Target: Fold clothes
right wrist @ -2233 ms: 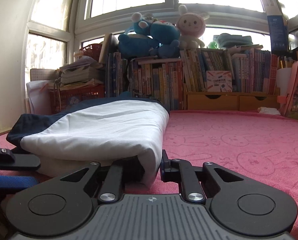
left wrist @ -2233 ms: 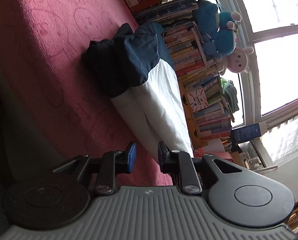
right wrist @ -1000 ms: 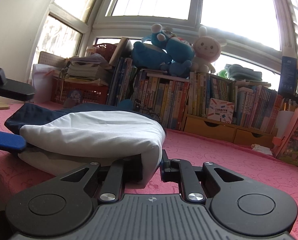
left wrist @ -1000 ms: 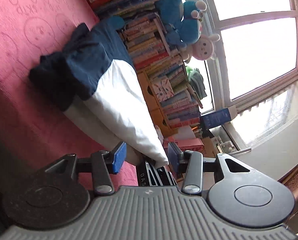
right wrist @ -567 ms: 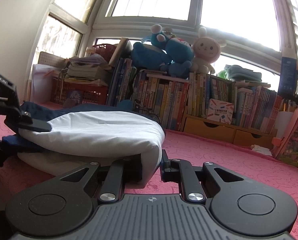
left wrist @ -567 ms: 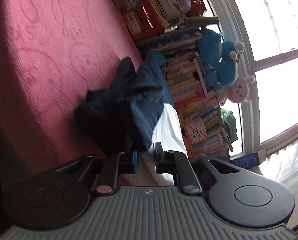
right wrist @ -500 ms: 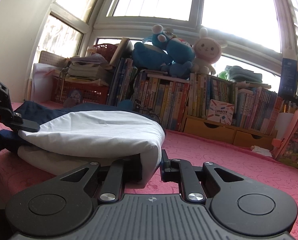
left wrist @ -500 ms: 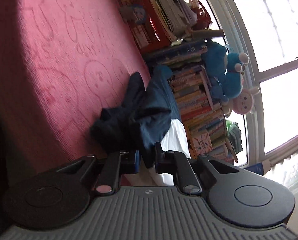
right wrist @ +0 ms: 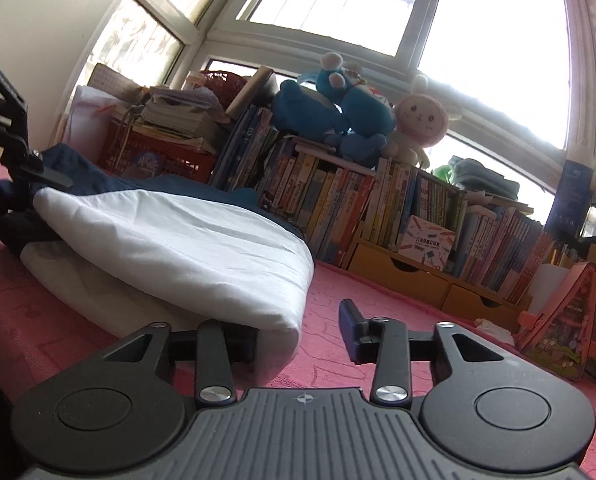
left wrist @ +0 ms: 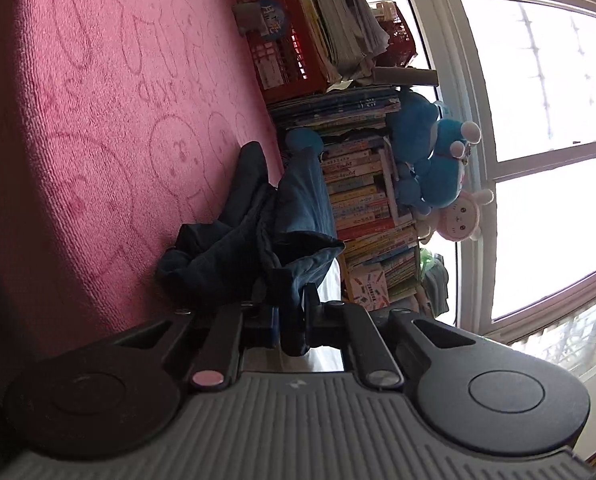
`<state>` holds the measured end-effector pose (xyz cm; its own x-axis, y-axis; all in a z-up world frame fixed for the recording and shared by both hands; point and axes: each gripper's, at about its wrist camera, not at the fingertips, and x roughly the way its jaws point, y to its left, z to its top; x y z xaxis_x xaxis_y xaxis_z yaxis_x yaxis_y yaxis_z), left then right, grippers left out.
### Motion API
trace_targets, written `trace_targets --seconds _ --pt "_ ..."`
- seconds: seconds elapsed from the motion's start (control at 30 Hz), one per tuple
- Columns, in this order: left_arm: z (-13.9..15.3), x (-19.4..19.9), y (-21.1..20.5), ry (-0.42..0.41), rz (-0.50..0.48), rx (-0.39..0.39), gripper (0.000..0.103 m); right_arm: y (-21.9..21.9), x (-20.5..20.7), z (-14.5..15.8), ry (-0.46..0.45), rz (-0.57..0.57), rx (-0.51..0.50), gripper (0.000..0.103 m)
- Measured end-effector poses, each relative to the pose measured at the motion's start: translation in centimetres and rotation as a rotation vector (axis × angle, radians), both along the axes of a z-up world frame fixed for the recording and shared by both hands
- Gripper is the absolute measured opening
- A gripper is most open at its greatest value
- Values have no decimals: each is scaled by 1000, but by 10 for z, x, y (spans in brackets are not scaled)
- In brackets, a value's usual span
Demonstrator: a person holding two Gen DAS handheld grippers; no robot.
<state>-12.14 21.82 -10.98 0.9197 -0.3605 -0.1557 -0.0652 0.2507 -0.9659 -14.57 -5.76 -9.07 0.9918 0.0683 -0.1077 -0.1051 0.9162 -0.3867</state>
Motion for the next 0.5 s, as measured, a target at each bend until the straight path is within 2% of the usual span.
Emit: trace_targets --seconds 0.1,0.2,0.3,0.5 --pt "1 0 3 -18 -13 -24 8 1 -17 -7 -15 22 -78 56" --pt "0 0 7 -28 -29 -50 8 12 -38 -10 -39 98 -144 57" --pt "-1 -1 10 -38 -43 -62 8 37 -48 -8 -77 205 -207 58" --pt "0 0 17 -59 -98 -55 8 110 -39 -3 -179 370 -401 60"
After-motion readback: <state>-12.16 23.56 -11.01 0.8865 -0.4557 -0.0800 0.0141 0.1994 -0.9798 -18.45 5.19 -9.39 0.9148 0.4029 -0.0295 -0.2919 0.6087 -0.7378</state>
